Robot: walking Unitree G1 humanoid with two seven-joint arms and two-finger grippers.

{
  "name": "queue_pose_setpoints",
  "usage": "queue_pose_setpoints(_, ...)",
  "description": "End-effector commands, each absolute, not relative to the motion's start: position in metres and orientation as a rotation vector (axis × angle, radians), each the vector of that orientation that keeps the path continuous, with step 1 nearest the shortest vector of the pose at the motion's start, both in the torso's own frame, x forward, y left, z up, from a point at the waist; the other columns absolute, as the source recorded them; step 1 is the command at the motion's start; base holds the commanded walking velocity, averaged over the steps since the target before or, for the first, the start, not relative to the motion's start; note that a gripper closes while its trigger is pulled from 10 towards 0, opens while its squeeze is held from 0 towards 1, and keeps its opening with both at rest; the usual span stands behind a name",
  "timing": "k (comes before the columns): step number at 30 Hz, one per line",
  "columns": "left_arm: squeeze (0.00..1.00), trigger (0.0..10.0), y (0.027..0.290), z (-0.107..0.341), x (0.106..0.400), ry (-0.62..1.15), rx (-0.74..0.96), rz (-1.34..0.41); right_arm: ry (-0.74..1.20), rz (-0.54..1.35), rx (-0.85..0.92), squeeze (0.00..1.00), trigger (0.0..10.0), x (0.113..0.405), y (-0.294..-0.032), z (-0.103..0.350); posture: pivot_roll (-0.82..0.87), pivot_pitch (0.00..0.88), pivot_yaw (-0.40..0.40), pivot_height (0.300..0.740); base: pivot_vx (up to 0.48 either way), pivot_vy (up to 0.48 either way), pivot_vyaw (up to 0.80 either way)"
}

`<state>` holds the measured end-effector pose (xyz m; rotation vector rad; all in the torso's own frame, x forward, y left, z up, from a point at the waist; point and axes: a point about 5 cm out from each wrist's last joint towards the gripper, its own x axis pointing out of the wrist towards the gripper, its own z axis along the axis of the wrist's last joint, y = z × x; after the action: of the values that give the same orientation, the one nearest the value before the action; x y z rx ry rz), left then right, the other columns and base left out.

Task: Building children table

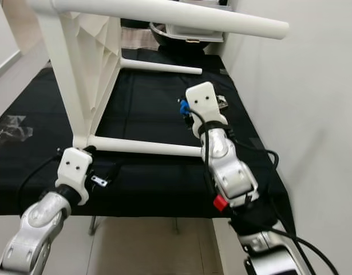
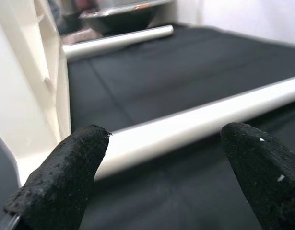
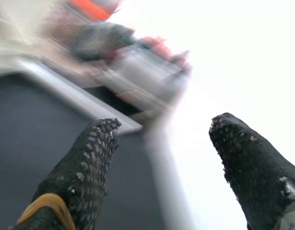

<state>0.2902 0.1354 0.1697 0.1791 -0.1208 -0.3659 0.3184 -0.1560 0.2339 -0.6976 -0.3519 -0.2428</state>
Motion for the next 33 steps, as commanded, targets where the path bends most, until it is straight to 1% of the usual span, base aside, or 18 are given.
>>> queue_pose_setpoints(1,0.0,10.0,0.135,0.172,0.3,-0.133,0.147,-0.418,-0.525,-0.37,-0.824,0.0,10.0,0.304,-0.153,0.243,0.08,0.025,-0.08,0.74,0.0,0.0,0.0)
queue_pose_setpoints(6,0.0,10.0,0.131,0.176,0.311,-0.135,0.125,-0.475,-0.593,-0.422,-0.858,0.0,10.0,0.299,-0.152,0.246,0.07,0.021,-0.075,0.74,0.0,0.0,0.0)
queue_pose_setpoints(7,0.0,10.0,0.127,0.182,0.326,-0.147,0.121,-0.501,-0.686,-0.483,-0.864,0.0,10.0,0.294,-0.145,0.253,0.06,0.019,-0.064,0.74,0.0,0.0,0.0)
queue_pose_setpoints(8,0.0,10.0,0.127,0.182,0.326,-0.147,0.121,-0.501,-0.686,-0.483,-0.864,0.0,10.0,0.294,-0.145,0.253,0.06,0.019,-0.064,0.74,0.0,0.0,0.0)
queue_pose_setpoints(9,0.0,10.0,0.126,0.185,0.331,-0.156,0.123,-0.507,-0.727,-0.51,-0.867,0.0,10.0,0.293,-0.142,0.256,0.06,0.02,-0.063,0.74,0.0,0.0,0.0)
queue_pose_setpoints(15,0.0,10.0,0.123,0.195,0.346,-0.181,0.135,-0.495,-0.818,-0.502,-0.874,0.0,10.0,0.294,-0.132,0.267,0.06,0.03,-0.055,0.74,0.0,0.0,0.0)
queue_pose_setpoints(17,0.0,10.0,0.124,0.197,0.349,-0.185,0.135,-0.482,-0.83,-0.512,-0.88,0.0,10.0,0.297,-0.131,0.272,0.05,0.033,-0.055,0.74,0.0,0.0,0.0)
queue_pose_setpoints(18,0.0,10.0,0.129,0.204,0.356,-0.196,0.136,-0.452,-0.844,-0.518,-0.927,0.0,10.0,0.305,-0.129,0.281,0.06,0.054,-0.05,0.74,0.0,0.0,0.0)
queue_pose_setpoints(20,0.0,10.0,0.129,0.204,0.356,-0.196,0.136,-0.452,-0.844,-0.518,-0.927,0.0,10.0,0.305,-0.129,0.281,0.06,0.054,-0.05,0.74,0.0,0.0,0.0)
queue_pose_setpoints(23,0.0,10.0,0.136,0.21,0.364,-0.211,0.142,-0.423,-0.86,-0.537,-0.986,0.0,10.0,0.315,-0.126,0.286,0.06,0.064,-0.05,0.74,0.0,0.0,0.0)
queue_pose_setpoints(27,0.0,10.0,0.139,0.212,0.367,-0.214,0.151,-0.407,-0.876,-0.541,-1.022,0.0,10.0,0.323,-0.122,0.29,0.06,0.081,-0.054,0.74,0.0,0.0,0.0)
queue_pose_setpoints(32,0.0,10.0,0.147,0.212,0.373,-0.22,0.16,-0.386,-0.861,-0.557,-1.116,0.0,10.0,0.344,-0.117,0.293,0.06,0.098,-0.063,0.74,0.0,0.0,0.0)
queue_pose_setpoints(33,0.0,10.0,0.147,0.212,0.373,-0.22,0.16,-0.386,-0.861,-0.557,-1.116,0.0,10.0,0.344,-0.117,0.293,0.06,0.098,-0.063,0.74,0.0,0.0,0.0)
